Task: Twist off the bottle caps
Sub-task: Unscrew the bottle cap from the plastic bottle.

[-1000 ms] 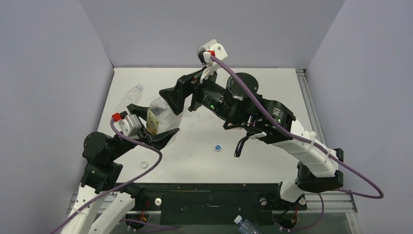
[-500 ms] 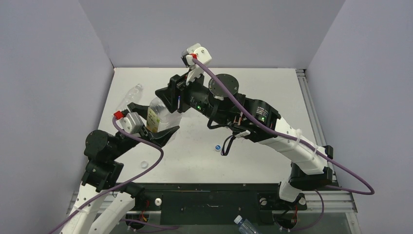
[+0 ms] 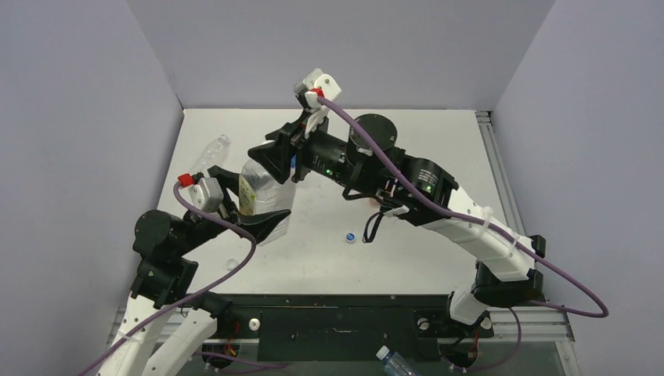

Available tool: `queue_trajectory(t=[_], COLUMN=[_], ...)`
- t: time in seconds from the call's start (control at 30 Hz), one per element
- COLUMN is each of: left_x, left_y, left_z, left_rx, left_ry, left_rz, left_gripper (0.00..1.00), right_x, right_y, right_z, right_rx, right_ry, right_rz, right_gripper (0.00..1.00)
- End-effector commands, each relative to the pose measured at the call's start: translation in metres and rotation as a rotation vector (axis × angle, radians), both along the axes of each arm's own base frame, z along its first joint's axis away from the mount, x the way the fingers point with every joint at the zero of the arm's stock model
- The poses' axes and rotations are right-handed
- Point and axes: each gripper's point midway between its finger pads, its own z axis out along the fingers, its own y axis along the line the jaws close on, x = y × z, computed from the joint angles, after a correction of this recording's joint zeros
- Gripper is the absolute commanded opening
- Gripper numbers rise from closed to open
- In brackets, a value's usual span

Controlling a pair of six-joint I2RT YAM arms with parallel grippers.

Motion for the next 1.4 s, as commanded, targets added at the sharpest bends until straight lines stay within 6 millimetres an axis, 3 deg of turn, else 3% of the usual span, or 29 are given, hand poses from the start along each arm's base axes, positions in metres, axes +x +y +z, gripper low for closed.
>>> queue_trajectory(t=[0.0,0.03,0.17,0.27,0.4,0.5,0.63,0.67,0.73,0.87,0.97,1.07,1.37], left_x=[-0.05,-0.057,-0.076,-0.081,-0.084,-0.086,-0.083,-0.081,-0.076,-0.061,-0.042,-0.027,-0.004], left_y=[-0.013,-0.014,-0.014,-0.014,-0.015,-0.015,-0.015,-0.015,-0.015,-0.014,-0.01,-0.007,0.001], left_z=[0.036,0.042,0.05,0.054,0.055,0.057,0.055,0.054,0.053,0.049,0.046,0.041,0.02], left_rx=[-0.066,-0.074,-0.063,-0.061,-0.052,-0.045,-0.042,-0.042,-0.045,-0.046,-0.056,-0.05,0.034], left_ry=[-0.006,0.007,0.011,0.011,0.014,0.011,0.002,0.0,-0.007,-0.025,-0.033,-0.047,-0.123], left_rz=[-0.251,-0.276,-0.351,-0.367,-0.391,-0.406,-0.391,-0.383,-0.363,-0.291,-0.195,-0.124,-0.002], left_gripper=[0.0,0.0,0.0,0.0,0.0,0.0,0.0,0.0,0.0,0.0,0.0,0.0,0.0], right_x=[-0.072,-0.089,-0.126,-0.139,-0.139,-0.125,-0.079,-0.062,-0.046,-0.041,-0.045,-0.03,-0.007], right_y=[-0.006,-0.012,-0.027,-0.032,-0.031,-0.03,-0.033,-0.036,-0.046,-0.06,-0.056,-0.048,-0.027], right_z=[0.036,0.044,0.05,0.05,0.046,0.047,0.046,0.046,0.049,0.056,0.053,0.051,0.037], right_rx=[0.094,0.12,0.157,0.163,0.156,0.153,0.114,0.113,0.121,0.149,0.109,0.07,0.036], right_ry=[-0.137,-0.165,-0.182,-0.189,-0.187,-0.18,-0.192,-0.181,-0.181,-0.179,-0.17,-0.13,-0.054], right_rz=[0.43,0.537,0.783,0.863,0.885,0.815,0.533,0.427,0.304,0.167,0.091,-0.031,-0.166], right_gripper=[0.0,0.0,0.0,0.0,0.0,0.0,0.42,0.63,0.76,0.79,0.8,0.81,0.82])
